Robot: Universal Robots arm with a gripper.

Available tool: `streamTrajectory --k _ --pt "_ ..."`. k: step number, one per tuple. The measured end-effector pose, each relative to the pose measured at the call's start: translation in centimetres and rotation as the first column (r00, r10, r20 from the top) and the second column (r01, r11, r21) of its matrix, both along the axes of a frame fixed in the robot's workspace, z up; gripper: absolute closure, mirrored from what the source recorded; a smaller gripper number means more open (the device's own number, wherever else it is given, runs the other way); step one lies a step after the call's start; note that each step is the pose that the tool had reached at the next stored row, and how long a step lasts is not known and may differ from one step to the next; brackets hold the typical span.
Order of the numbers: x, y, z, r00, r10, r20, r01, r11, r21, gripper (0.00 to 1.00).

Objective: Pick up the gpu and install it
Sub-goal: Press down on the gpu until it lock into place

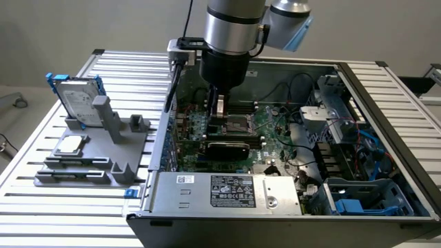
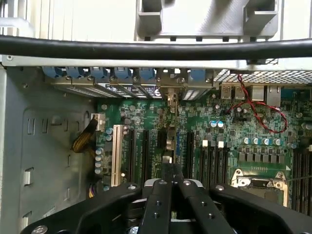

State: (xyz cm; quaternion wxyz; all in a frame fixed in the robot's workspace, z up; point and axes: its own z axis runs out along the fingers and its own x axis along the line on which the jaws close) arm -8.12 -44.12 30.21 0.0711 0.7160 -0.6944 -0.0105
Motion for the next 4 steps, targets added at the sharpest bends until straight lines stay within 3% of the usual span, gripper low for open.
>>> streamTrajectory --k 4 --pt "0.0 0.0 0.0 1.0 0.0 0.0 0.0 1.0 0.0004 0.89"
